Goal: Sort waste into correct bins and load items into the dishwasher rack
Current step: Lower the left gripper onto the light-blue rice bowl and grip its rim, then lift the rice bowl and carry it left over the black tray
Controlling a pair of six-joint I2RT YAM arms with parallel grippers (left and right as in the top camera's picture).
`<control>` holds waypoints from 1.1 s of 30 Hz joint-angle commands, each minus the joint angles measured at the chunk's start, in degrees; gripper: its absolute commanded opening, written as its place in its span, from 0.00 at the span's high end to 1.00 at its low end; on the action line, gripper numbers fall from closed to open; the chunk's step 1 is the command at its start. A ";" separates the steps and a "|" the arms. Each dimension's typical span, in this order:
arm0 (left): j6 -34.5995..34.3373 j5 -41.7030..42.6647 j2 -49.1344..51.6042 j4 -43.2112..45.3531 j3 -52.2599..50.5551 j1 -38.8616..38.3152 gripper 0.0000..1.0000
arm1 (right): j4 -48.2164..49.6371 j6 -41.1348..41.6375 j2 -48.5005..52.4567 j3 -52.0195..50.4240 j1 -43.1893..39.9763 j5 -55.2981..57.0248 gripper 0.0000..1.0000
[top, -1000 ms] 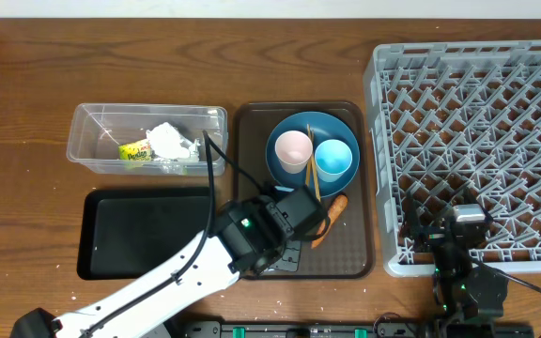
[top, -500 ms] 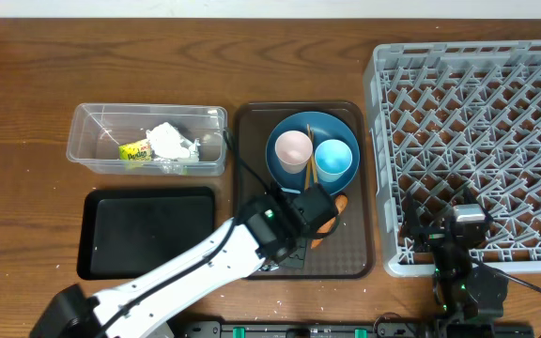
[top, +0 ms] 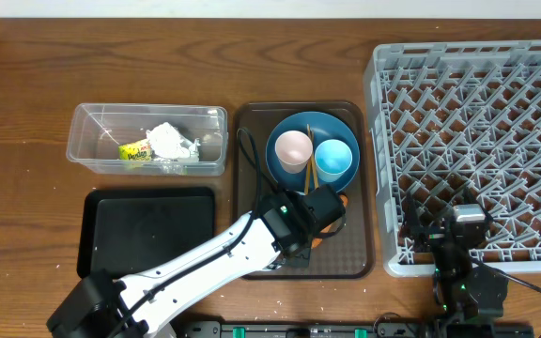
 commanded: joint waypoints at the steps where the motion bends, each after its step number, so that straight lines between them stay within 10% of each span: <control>1: -0.37 -0.39 0.17 -0.13 -0.11 -0.20 0.66 | -0.22 -0.24 -0.15 -0.09 -0.35 0.17 0.01; 33: 0.02 -5.29 3.78 6.93 -0.11 -3.17 0.58 | -0.22 -0.24 -0.15 -0.09 -0.35 0.17 0.01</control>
